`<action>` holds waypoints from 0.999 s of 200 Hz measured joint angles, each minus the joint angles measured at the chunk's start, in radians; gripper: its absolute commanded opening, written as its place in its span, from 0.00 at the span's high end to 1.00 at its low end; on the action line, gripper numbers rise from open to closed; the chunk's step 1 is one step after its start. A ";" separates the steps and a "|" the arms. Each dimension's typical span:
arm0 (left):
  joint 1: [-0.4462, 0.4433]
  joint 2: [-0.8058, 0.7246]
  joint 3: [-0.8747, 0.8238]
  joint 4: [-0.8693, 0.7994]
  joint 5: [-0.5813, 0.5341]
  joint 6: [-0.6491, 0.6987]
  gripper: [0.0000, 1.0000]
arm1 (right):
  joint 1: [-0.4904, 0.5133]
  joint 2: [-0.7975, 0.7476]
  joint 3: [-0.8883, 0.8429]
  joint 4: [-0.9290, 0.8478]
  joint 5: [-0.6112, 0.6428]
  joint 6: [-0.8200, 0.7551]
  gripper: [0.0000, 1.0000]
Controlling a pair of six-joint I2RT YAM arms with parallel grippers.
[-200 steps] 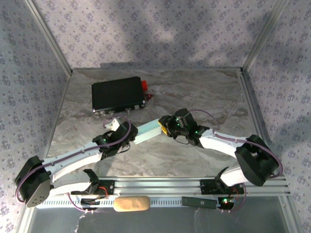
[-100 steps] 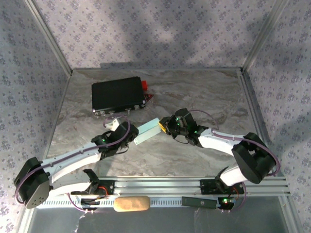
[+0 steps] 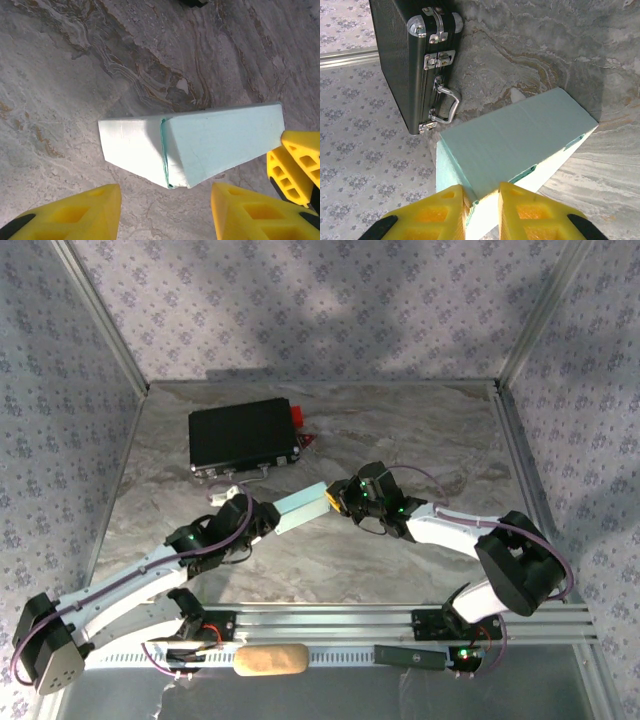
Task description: Fold the paper box
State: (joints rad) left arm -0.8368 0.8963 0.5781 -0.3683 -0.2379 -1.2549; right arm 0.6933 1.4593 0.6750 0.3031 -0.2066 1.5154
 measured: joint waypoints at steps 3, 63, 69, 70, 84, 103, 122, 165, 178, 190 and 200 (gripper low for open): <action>0.005 0.000 -0.003 0.002 0.007 0.003 0.51 | 0.000 0.000 0.000 0.000 0.000 0.000 0.78; 0.039 0.080 -0.042 0.097 0.053 0.007 0.61 | -0.002 0.001 0.003 -0.006 0.011 0.000 0.79; 0.039 0.085 -0.046 0.110 0.055 0.004 0.64 | -0.002 0.001 0.004 -0.007 0.014 0.000 0.80; 0.039 0.087 -0.047 0.113 0.055 0.005 0.64 | -0.002 0.001 0.004 -0.007 0.015 0.000 0.80; 0.039 0.087 -0.053 0.135 0.056 -0.002 0.68 | -0.004 0.001 0.005 -0.008 0.019 0.000 0.80; 0.039 0.076 -0.058 0.143 0.058 -0.010 0.69 | -0.004 0.001 0.005 -0.008 0.020 0.000 0.80; 0.039 0.054 -0.060 0.122 0.058 -0.010 0.66 | -0.004 0.001 0.005 -0.008 0.018 0.000 0.81; 0.039 -0.029 -0.032 0.014 0.054 0.037 0.51 | -0.004 -0.001 0.010 -0.022 0.018 -0.005 0.76; 0.039 -0.032 0.006 -0.016 0.051 0.062 0.51 | -0.002 -0.013 0.020 -0.061 0.024 -0.019 0.68; 0.041 -0.023 0.043 -0.029 0.051 0.087 0.52 | 0.006 -0.034 0.025 -0.112 0.044 -0.037 0.58; 0.046 -0.009 0.064 -0.029 0.052 0.105 0.53 | 0.017 -0.057 0.027 -0.160 0.063 -0.040 0.50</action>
State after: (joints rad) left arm -0.7910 0.8875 0.6418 -0.3973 -0.1860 -1.1503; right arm 0.7101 1.4021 0.7017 0.1429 -0.1440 1.4750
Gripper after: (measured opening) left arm 0.485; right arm 0.408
